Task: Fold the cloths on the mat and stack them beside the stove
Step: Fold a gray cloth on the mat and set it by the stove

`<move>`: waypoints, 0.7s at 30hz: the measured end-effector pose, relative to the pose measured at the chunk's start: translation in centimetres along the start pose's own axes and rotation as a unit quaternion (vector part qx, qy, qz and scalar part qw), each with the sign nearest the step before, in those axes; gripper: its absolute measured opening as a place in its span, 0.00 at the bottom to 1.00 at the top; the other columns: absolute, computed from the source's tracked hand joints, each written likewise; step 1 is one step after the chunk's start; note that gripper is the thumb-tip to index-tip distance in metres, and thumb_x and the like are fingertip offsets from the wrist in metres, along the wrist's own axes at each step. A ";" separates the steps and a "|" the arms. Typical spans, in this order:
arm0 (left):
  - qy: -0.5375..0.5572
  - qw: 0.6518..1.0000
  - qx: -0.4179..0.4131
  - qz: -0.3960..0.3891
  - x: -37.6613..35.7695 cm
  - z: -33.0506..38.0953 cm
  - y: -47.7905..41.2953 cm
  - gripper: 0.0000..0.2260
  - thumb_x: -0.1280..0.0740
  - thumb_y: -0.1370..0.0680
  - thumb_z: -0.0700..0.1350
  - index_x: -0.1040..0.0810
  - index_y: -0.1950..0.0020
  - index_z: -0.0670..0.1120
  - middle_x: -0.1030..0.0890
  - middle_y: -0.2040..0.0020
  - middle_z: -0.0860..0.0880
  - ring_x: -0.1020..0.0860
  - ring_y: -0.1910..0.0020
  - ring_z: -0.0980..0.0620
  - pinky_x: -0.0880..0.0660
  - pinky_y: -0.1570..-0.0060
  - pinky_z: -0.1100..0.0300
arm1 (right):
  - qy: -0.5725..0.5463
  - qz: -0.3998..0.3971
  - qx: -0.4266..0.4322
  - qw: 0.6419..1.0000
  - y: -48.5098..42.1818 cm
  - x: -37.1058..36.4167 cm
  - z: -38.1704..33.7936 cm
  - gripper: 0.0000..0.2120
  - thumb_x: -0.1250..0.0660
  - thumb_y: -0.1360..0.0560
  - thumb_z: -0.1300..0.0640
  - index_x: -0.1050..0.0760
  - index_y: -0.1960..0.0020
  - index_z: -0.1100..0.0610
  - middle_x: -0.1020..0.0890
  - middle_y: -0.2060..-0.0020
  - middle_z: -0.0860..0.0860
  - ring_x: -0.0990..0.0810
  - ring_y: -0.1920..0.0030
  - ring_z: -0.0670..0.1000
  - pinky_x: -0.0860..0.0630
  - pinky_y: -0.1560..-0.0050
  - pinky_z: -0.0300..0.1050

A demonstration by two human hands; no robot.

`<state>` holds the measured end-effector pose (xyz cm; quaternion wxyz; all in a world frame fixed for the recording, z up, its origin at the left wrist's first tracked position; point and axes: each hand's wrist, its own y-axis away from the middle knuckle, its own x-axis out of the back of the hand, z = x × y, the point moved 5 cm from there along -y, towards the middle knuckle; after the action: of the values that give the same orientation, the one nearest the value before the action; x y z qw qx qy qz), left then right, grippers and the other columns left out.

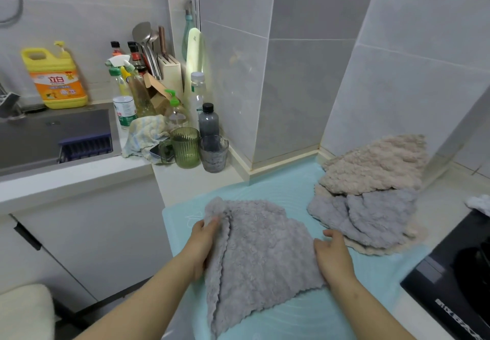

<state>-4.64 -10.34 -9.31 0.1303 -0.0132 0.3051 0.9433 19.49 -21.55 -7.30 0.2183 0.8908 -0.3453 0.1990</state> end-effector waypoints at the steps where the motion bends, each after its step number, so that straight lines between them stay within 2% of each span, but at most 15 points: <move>1: -0.041 0.998 -0.045 0.015 0.2 0.1 0.6 0.26 0.38 0.22 0.57 0.41 0.27 0.51 0.26 0.35 0.45 0.24 0.44 0.45 0.27 0.43 0.53 | 0.048 -0.002 0.032 0.998 0.3 0.0 0.1 0.17 0.40 0.22 0.59 0.34 0.34 0.56 0.27 0.43 0.56 0.26 0.46 0.56 0.30 0.47 0.46; 3: -0.143 0.978 -0.146 0.035 0.5 0.1 1.5 0.33 0.33 0.25 0.53 0.47 0.26 0.56 0.33 0.30 0.46 0.29 0.37 0.45 0.30 0.38 0.53 | 0.173 0.024 0.112 0.978 1.7 -0.2 -0.2 0.17 0.38 0.24 0.59 0.31 0.35 0.53 0.29 0.39 0.55 0.30 0.40 0.56 0.33 0.42 0.47; 5: -0.309 0.926 -0.207 0.062 0.7 -0.4 2.6 0.34 0.31 0.28 0.51 0.45 0.26 0.57 0.41 0.27 0.48 0.36 0.31 0.46 0.36 0.33 0.53 | 0.264 0.056 0.239 0.933 3.2 -0.9 -1.0 0.13 0.34 0.28 0.60 0.24 0.44 0.52 0.26 0.46 0.51 0.28 0.45 0.55 0.32 0.47 0.48; 6: -0.408 0.874 -0.247 0.090 0.8 -0.8 3.1 0.31 0.31 0.28 0.51 0.41 0.27 0.58 0.43 0.26 0.48 0.38 0.30 0.44 0.36 0.34 0.51 | 0.291 0.051 0.297 0.908 3.9 -1.5 -1.2 0.10 0.33 0.29 0.60 0.22 0.49 0.51 0.25 0.51 0.49 0.27 0.49 0.53 0.33 0.51 0.46; 8: -0.525 0.752 -0.382 0.113 0.0 -1.2 4.6 0.22 0.35 0.30 0.55 0.29 0.36 0.58 0.34 0.30 0.48 0.31 0.34 0.41 0.29 0.42 0.47 | 0.320 -0.034 0.349 0.880 5.0 -2.9 -1.1 0.06 0.35 0.27 0.56 0.23 0.51 0.49 0.27 0.55 0.43 0.30 0.50 0.49 0.37 0.50 0.42; 9: -0.562 0.709 -0.416 0.095 -0.8 -1.7 5.3 0.19 0.38 0.31 0.59 0.26 0.41 0.59 0.29 0.35 0.51 0.28 0.37 0.43 0.28 0.45 0.47 | 0.328 -0.100 0.337 0.877 5.1 -3.6 -0.3 0.08 0.37 0.26 0.52 0.24 0.48 0.47 0.29 0.53 0.41 0.33 0.47 0.46 0.40 0.48 0.40; 10: -0.604 0.688 -0.399 0.044 -1.6 -2.5 5.6 0.21 0.43 0.32 0.64 0.27 0.42 0.60 0.29 0.37 0.54 0.28 0.37 0.47 0.31 0.44 0.48 | 0.332 -0.154 0.318 0.874 5.1 -4.0 0.5 0.11 0.38 0.27 0.47 0.25 0.45 0.44 0.31 0.51 0.39 0.35 0.46 0.44 0.42 0.47 0.39; 12: -0.669 0.670 -0.319 -0.034 -2.1 -4.0 5.6 0.34 0.52 0.36 0.75 0.32 0.36 0.61 0.34 0.34 0.58 0.38 0.31 0.53 0.42 0.38 0.48 | 0.315 -0.218 0.279 0.880 4.9 -4.0 1.5 0.17 0.39 0.33 0.39 0.29 0.44 0.38 0.33 0.48 0.37 0.39 0.44 0.41 0.44 0.45 0.37; 13: -0.691 0.657 -0.299 -0.050 -1.9 -4.6 5.6 0.38 0.52 0.39 0.78 0.35 0.34 0.61 0.37 0.32 0.57 0.42 0.30 0.54 0.44 0.36 0.47 | 0.296 -0.239 0.271 0.884 4.8 -3.8 1.6 0.16 0.37 0.34 0.40 0.31 0.46 0.34 0.33 0.47 0.36 0.39 0.43 0.41 0.43 0.43 0.38; 15: -0.724 0.602 -0.333 -0.056 -2.1 -5.3 5.8 0.35 0.48 0.38 0.75 0.34 0.36 0.59 0.31 0.35 0.54 0.37 0.33 0.51 0.34 0.41 0.42 | 0.283 -0.278 0.268 0.878 4.6 -3.4 1.9 0.17 0.32 0.31 0.46 0.34 0.48 0.31 0.33 0.46 0.34 0.39 0.42 0.41 0.42 0.37 0.39; 16: -0.732 0.588 -0.342 -0.048 -2.0 -5.5 6.0 0.30 0.46 0.38 0.73 0.31 0.41 0.60 0.26 0.41 0.56 0.32 0.38 0.52 0.26 0.49 0.47 | 0.289 -0.281 0.276 0.873 4.6 -3.3 1.8 0.17 0.32 0.30 0.48 0.33 0.47 0.32 0.34 0.47 0.34 0.38 0.42 0.41 0.41 0.36 0.39; 17: -0.722 0.584 -0.370 -0.021 -1.7 -5.2 6.1 0.24 0.45 0.37 0.70 0.29 0.46 0.61 0.23 0.47 0.58 0.27 0.45 0.55 0.24 0.58 0.56 | 0.296 -0.269 0.288 0.870 4.6 -3.3 1.6 0.15 0.33 0.28 0.50 0.31 0.46 0.34 0.33 0.47 0.34 0.37 0.42 0.42 0.40 0.35 0.39; 18: -0.699 0.600 -0.389 -0.024 -1.7 -4.7 6.2 0.19 0.43 0.36 0.65 0.28 0.49 0.61 0.22 0.51 0.60 0.25 0.50 0.57 0.27 0.63 0.63 | 0.302 -0.248 0.299 0.870 4.6 -3.3 1.2 0.12 0.34 0.25 0.51 0.27 0.44 0.38 0.31 0.48 0.36 0.36 0.43 0.43 0.39 0.36 0.40; 19: -0.683 0.608 -0.404 -0.025 -1.5 -4.3 6.2 0.15 0.42 0.35 0.60 0.26 0.51 0.61 0.22 0.54 0.60 0.23 0.54 0.57 0.30 0.63 0.66 | 0.306 -0.225 0.308 0.872 4.6 -3.4 0.9 0.10 0.36 0.24 0.52 0.24 0.44 0.43 0.29 0.49 0.38 0.35 0.44 0.44 0.37 0.37 0.40; 21: -0.667 0.634 -0.387 -0.064 -1.4 -3.5 5.9 0.17 0.45 0.31 0.52 0.21 0.48 0.56 0.20 0.52 0.57 0.22 0.53 0.53 0.27 0.61 0.63 | 0.323 -0.213 0.308 0.870 4.7 -3.7 0.3 0.08 0.37 0.23 0.54 0.22 0.46 0.49 0.25 0.52 0.41 0.30 0.47 0.46 0.33 0.42 0.39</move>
<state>-4.96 -17.32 -8.61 0.3410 0.5505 -0.2599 0.7163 13.67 -22.90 -8.28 0.0696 0.8510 0.0208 0.5201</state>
